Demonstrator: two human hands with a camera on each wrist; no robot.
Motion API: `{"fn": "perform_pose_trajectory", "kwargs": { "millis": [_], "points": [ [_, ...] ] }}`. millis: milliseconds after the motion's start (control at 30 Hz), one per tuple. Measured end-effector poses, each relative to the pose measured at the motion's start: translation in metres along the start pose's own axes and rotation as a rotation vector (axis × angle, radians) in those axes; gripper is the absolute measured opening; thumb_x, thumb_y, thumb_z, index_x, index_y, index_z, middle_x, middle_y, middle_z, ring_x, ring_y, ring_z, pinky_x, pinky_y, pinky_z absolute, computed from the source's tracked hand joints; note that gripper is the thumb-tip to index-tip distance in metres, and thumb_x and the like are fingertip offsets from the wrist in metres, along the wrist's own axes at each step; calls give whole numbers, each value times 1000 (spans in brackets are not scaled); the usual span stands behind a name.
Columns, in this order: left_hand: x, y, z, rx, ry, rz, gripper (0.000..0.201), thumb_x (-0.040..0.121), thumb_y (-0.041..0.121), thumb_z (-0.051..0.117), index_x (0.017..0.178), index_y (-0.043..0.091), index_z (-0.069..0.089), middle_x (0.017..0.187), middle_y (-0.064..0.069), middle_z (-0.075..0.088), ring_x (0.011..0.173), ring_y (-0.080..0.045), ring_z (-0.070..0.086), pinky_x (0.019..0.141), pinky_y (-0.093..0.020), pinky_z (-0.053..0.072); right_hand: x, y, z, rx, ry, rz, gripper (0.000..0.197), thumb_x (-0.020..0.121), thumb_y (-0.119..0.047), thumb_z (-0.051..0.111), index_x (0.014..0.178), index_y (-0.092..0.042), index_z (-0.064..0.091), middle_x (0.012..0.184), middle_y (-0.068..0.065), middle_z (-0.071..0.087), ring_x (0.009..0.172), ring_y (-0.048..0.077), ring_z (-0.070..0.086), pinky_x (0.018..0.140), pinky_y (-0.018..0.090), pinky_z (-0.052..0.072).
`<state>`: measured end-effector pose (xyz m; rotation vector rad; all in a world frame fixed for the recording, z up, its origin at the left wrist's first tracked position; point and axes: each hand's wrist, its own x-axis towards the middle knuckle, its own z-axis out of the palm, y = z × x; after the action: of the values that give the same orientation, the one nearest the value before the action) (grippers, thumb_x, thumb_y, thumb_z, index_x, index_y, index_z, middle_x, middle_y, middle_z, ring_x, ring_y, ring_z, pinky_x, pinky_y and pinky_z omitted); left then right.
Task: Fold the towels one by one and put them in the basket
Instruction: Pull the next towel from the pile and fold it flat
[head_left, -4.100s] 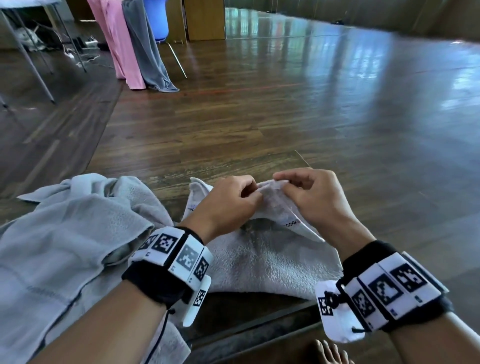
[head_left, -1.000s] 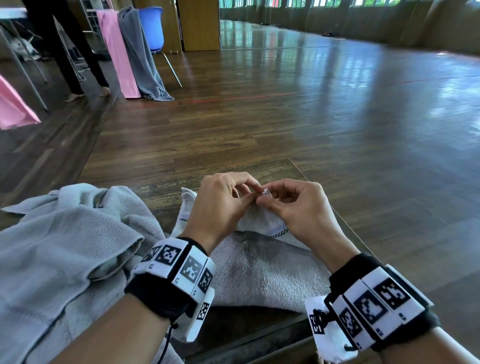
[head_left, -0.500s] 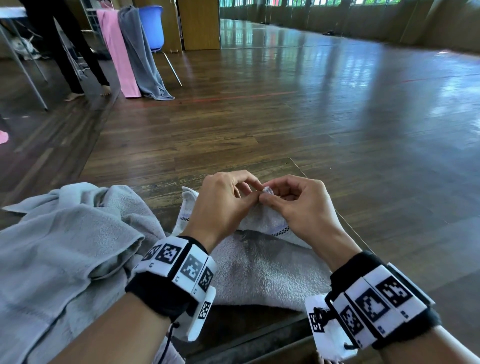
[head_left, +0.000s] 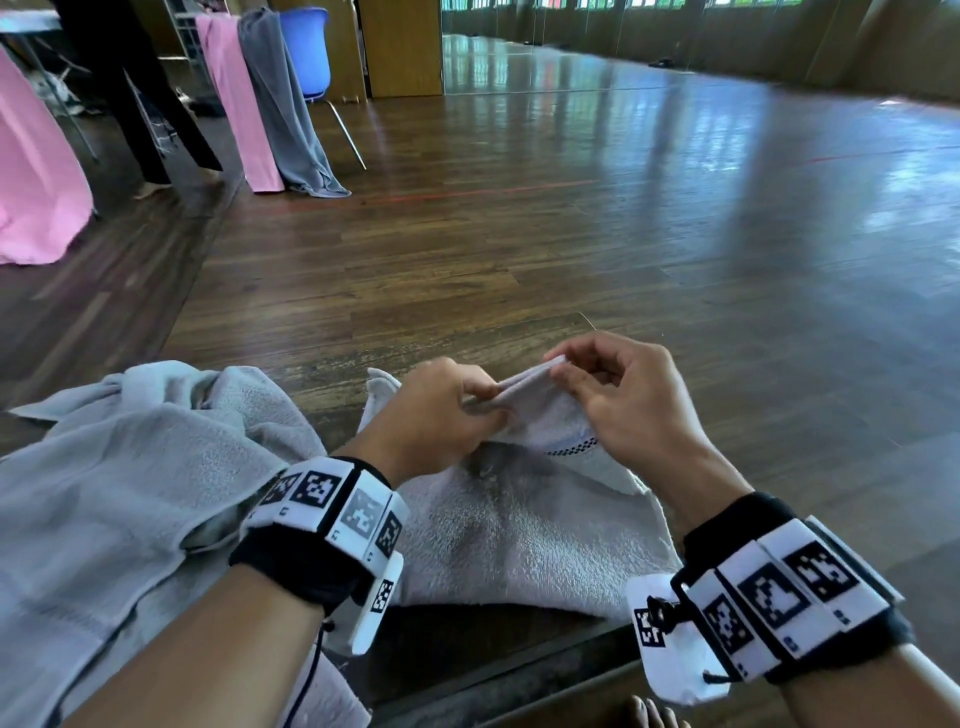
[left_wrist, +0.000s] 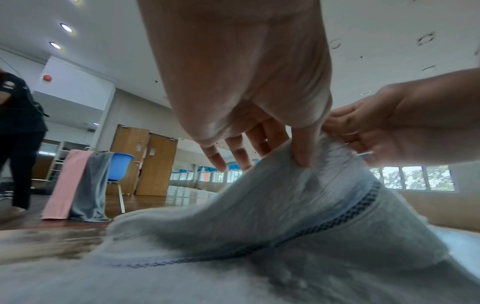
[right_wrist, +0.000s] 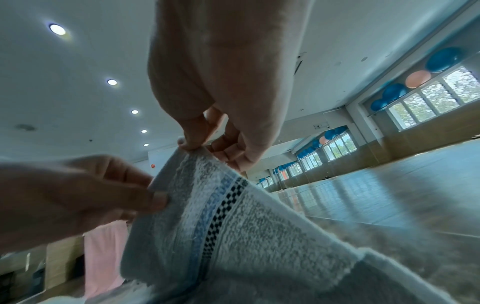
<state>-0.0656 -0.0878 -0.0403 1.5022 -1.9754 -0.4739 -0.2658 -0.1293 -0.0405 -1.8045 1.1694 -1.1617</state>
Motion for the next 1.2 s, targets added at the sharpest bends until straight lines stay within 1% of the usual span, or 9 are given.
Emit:
{"fn": "perform_pose_trajectory", "kwargs": {
  "millis": [133, 233, 367, 567, 800, 900, 967, 1067, 1200],
  "points": [
    [-4, -17, -14, 66, 80, -73, 15, 83, 34, 76, 80, 20, 79, 74, 9, 71, 75, -14, 66, 74, -31, 45, 12, 10, -26, -58, 169, 27, 18, 91, -16, 74, 81, -31, 73, 79, -13, 73, 67, -5, 62, 61, 7, 48],
    [-11, -30, -24, 187, 122, -149, 23, 80, 45, 72, 85, 24, 80, 81, 8, 74, 84, -20, 67, 89, -44, 47, 19, 23, -43, -81, 253, 93, 24, 91, -17, 74, 75, -34, 69, 69, -22, 70, 59, -11, 59, 57, 4, 44],
    [-20, -44, -32, 291, 203, -192, 15, 85, 32, 73, 94, 22, 79, 89, 2, 76, 88, -25, 66, 93, -49, 46, 20, 39, -51, -87, 301, 187, 23, 90, -20, 74, 72, -33, 71, 63, -28, 68, 54, -11, 57, 60, 13, 45],
    [-32, -58, -41, 299, 259, -217, 5, 85, 22, 70, 90, 23, 71, 81, 3, 73, 82, -25, 66, 91, -48, 48, 22, 51, -51, -101, 335, 289, 19, 88, -23, 75, 71, -30, 72, 77, -9, 73, 71, 12, 66, 71, 25, 53],
    [-44, -71, -52, 164, 301, -194, 19, 85, 15, 75, 88, 27, 60, 79, 7, 69, 76, -15, 65, 74, -38, 53, 20, 51, -51, -107, 306, 349, 17, 89, -24, 75, 73, -28, 72, 71, -3, 70, 68, 18, 64, 84, 45, 61],
    [-49, -72, -55, 140, 294, -213, 23, 80, 17, 81, 96, 28, 70, 85, 7, 72, 79, -12, 67, 76, -33, 53, 18, 52, -52, -107, 286, 363, 16, 90, -23, 74, 74, -27, 72, 71, -3, 69, 68, 19, 63, 85, 50, 60],
    [-49, -72, -56, 144, 303, -219, 20, 75, 16, 85, 90, 26, 78, 79, 7, 75, 73, -13, 68, 72, -34, 56, 17, 52, -52, -104, 273, 371, 15, 91, -23, 74, 76, -26, 73, 72, -2, 68, 68, 19, 61, 85, 53, 60],
    [-47, -70, -58, 93, 332, -246, 15, 70, 16, 88, 81, 23, 80, 71, 4, 75, 69, -18, 70, 68, -37, 59, 17, 51, -51, -95, 258, 366, 15, 92, -21, 72, 77, -25, 72, 73, -2, 67, 69, 18, 60, 85, 54, 60],
    [-43, -71, -57, -53, 376, -321, 17, 66, 19, 91, 77, 23, 79, 68, 6, 74, 69, -18, 71, 68, -35, 59, 16, 52, -54, -88, 287, 343, 14, 93, -20, 72, 80, -26, 72, 76, -4, 69, 66, 12, 60, 84, 45, 60]
  ]
}}
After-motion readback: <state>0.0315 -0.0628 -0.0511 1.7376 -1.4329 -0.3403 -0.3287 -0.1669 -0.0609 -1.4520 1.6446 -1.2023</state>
